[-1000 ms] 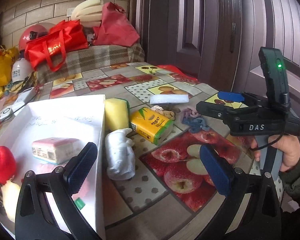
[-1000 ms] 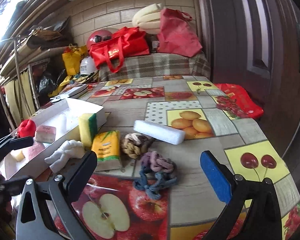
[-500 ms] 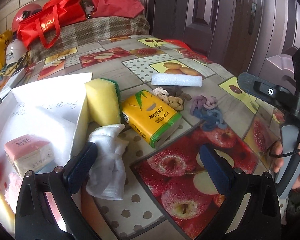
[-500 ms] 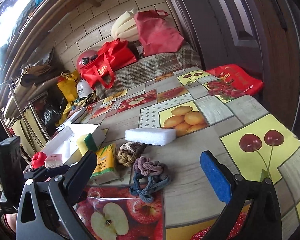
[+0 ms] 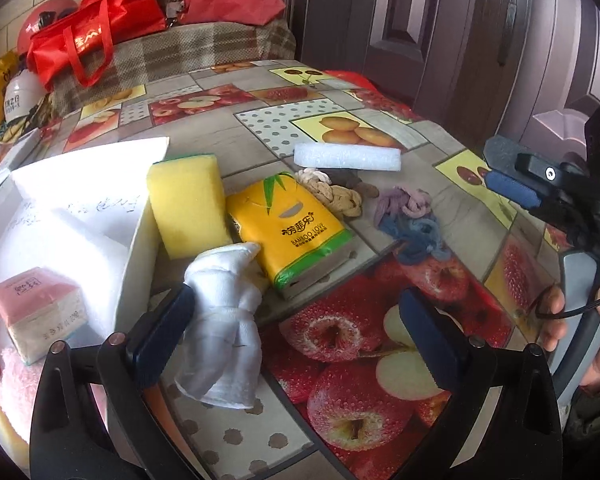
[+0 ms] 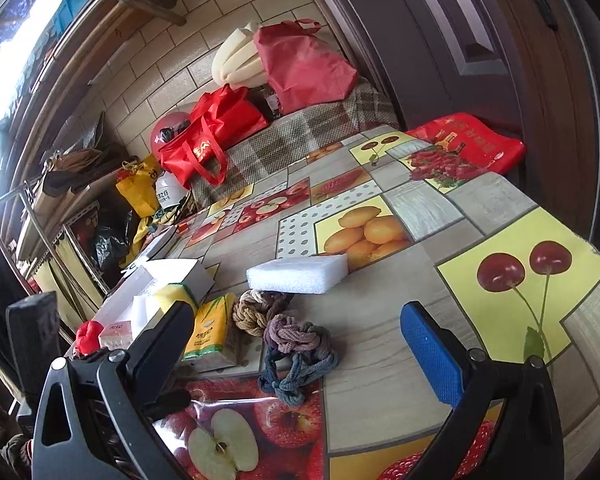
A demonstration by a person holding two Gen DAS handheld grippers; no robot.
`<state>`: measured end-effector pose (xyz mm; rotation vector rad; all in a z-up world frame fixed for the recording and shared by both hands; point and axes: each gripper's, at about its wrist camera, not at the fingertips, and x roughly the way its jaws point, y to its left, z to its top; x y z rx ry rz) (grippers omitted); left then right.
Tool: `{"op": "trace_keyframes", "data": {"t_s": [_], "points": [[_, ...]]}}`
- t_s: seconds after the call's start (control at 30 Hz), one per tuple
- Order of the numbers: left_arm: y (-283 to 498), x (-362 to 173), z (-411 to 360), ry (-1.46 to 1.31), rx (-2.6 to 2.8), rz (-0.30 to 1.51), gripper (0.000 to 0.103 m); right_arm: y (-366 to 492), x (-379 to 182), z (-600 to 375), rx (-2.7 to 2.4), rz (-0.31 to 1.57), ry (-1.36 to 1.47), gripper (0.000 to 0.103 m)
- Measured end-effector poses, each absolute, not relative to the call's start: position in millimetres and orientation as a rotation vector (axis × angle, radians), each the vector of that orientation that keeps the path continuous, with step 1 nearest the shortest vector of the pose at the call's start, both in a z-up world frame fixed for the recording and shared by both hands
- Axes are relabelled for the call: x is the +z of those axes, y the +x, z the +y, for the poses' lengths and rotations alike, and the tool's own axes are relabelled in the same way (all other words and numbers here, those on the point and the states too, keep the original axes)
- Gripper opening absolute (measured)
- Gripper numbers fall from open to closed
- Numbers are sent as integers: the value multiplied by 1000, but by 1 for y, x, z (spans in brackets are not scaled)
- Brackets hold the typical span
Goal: Organize soft objects
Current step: 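Lower the left gripper onto the white cloth and grasp it while the right approaches the knotted yarn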
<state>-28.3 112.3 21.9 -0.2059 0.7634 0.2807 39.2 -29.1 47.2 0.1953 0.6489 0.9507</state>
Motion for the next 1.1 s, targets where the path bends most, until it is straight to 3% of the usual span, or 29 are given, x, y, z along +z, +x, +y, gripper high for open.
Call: {"op": "trace_keyframes", "data": {"t_s": [0.2,0.33,0.7,0.73,0.8,0.83,0.87,0.93,1.0,1.07,1.1], "points": [[-36,19,77,-179,111,779,102,46,42,-35,936,682,249,103],[-50,31,62,-123,150,694,102,47,41,-37,928,690,265,103],[-41,12,100,-316,179,800,101,53,36,-40,917,723,295,103],[-38,12,99,-300,186,809,95,52,36,-39,917,725,291,103],[-34,12,94,-260,184,816,72,52,37,-38,918,725,282,103],[-32,12,91,-229,196,824,55,51,37,-36,919,726,276,103],[-31,11,90,-210,198,829,46,51,37,-35,920,729,269,103],[-32,11,88,-195,194,829,45,51,36,-30,916,742,246,103],[-33,11,90,-197,193,826,45,50,34,-18,926,779,172,95],[-34,11,91,-202,201,822,44,44,34,-4,948,800,70,74],[-35,11,92,-205,201,821,44,40,33,2,946,801,18,70]]}}
